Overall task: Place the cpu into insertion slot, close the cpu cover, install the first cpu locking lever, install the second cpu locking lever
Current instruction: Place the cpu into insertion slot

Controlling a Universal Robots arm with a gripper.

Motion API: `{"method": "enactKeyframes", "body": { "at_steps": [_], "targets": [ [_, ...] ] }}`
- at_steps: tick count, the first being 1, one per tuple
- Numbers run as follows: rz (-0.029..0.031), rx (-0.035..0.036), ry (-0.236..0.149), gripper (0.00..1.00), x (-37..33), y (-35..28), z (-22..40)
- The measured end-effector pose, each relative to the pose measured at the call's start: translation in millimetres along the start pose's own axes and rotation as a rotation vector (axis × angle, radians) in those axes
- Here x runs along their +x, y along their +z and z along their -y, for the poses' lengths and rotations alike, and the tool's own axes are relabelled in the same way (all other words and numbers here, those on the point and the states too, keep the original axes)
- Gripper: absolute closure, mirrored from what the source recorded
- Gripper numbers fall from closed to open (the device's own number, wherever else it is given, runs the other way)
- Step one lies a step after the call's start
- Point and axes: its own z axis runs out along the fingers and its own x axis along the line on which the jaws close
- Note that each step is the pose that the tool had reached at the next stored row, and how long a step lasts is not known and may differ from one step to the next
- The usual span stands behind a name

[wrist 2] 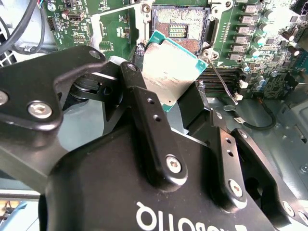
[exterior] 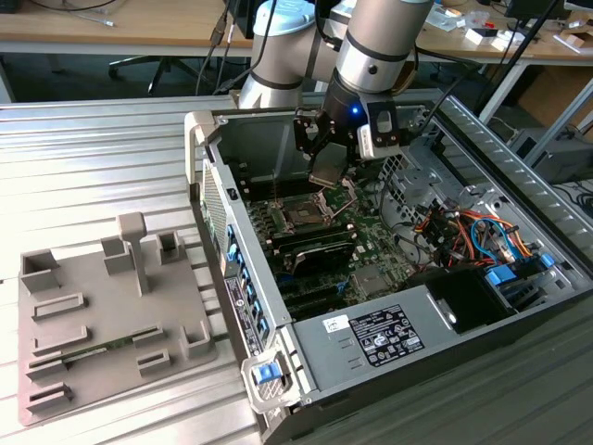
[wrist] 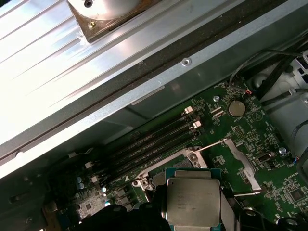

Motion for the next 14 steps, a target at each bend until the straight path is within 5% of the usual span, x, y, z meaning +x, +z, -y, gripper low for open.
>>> {"method": "enactKeyframes", "body": {
  "at_steps": [14],
  "targets": [
    [0.001, -0.0002, 0.011, 0.45, 0.0, 0.9, 0.1]
  ]
}}
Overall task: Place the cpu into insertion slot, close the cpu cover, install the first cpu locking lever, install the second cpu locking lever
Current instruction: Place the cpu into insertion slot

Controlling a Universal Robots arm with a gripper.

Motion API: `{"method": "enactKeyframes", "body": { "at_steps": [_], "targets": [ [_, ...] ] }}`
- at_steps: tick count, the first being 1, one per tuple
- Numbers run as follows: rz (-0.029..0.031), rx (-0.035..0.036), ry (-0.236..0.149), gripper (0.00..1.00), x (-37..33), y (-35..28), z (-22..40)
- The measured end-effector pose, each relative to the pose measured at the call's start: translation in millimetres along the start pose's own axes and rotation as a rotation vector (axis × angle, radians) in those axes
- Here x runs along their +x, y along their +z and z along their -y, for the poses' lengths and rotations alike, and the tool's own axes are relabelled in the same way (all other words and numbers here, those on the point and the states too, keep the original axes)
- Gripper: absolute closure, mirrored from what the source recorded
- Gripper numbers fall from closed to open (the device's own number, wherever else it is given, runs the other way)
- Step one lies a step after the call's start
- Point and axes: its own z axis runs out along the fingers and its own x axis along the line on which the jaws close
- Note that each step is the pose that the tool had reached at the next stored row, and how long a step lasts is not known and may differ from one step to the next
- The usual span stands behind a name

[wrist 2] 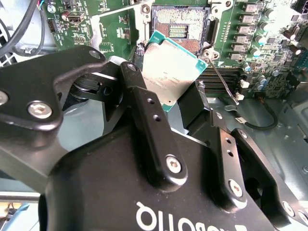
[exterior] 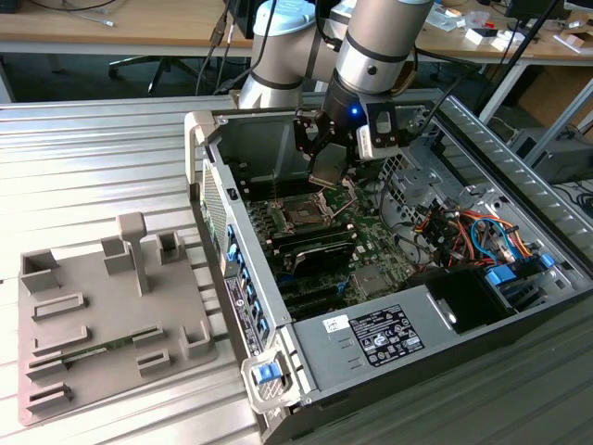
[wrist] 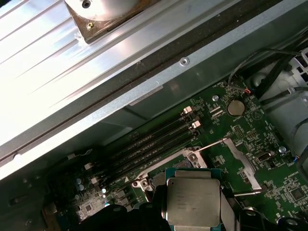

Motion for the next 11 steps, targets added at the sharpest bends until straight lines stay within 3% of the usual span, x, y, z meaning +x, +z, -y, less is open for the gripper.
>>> {"method": "enactKeyframes", "body": {
  "at_steps": [11],
  "targets": [
    [0.0006, -0.0001, 0.007, 0.45, 0.0, 0.4, 0.0]
  ]
}}
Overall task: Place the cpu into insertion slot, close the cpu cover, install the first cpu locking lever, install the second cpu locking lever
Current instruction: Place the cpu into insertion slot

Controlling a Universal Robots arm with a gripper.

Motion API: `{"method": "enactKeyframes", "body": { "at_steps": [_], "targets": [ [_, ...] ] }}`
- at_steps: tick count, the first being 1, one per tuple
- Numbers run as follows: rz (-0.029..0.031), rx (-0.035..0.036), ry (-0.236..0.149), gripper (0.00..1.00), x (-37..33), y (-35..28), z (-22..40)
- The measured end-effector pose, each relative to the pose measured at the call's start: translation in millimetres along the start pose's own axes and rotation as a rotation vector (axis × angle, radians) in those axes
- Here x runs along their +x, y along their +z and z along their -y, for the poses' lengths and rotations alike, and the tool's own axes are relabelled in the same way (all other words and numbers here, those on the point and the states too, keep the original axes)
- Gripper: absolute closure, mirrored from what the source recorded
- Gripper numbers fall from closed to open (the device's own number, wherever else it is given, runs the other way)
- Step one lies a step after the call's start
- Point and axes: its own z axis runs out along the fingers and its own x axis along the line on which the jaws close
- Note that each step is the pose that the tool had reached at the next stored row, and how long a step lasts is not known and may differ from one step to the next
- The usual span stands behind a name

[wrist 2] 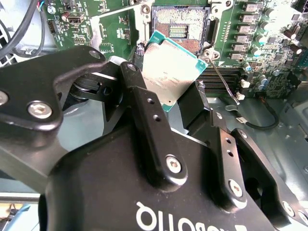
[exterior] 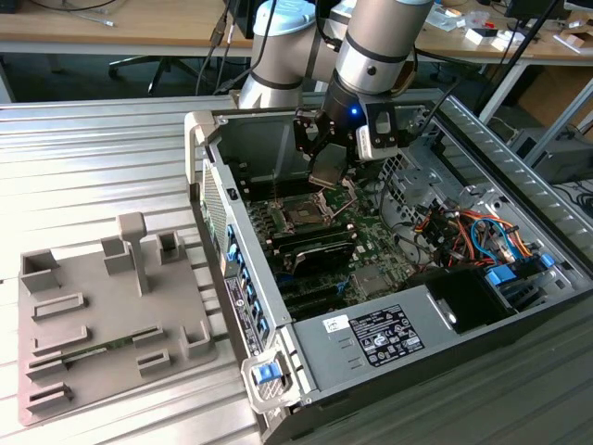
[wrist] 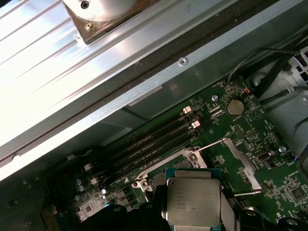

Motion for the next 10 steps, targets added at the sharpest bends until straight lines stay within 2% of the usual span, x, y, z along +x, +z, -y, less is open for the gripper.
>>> {"method": "enactKeyframes", "body": {
  "at_steps": [10],
  "targets": [
    [0.0006, -0.0001, 0.006, 0.45, 0.0, 0.3, 0.0]
  ]
}}
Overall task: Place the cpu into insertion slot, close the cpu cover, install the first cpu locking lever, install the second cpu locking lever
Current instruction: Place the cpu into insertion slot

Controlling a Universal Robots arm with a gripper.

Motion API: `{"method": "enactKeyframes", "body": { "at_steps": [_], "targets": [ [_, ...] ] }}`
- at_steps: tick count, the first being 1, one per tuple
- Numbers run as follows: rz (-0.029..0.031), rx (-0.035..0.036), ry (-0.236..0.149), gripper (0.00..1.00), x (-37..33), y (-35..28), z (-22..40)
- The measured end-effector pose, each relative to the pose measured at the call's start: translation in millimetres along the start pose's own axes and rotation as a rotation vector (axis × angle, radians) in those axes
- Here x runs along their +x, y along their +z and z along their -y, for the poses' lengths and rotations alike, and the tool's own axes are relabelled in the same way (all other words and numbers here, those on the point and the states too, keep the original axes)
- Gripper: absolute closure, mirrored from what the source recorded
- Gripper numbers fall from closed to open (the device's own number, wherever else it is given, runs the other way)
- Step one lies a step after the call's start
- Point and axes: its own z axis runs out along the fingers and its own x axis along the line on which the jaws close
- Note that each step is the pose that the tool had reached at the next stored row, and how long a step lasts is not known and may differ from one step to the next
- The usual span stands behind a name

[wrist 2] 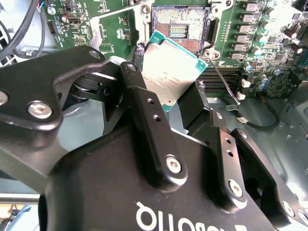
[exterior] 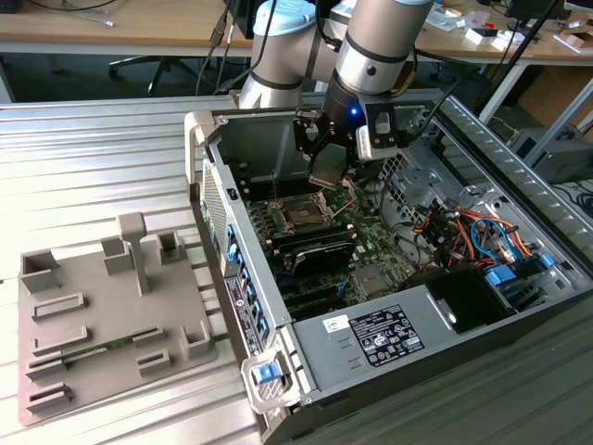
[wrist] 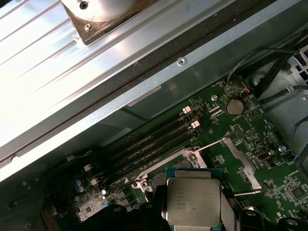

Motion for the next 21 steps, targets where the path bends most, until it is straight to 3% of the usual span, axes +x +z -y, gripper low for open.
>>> {"method": "enactKeyframes", "body": {
  "at_steps": [21],
  "targets": [
    [0.0016, -0.0003, 0.018, 0.45, 0.0, 1.2, 0.1]
  ]
}}
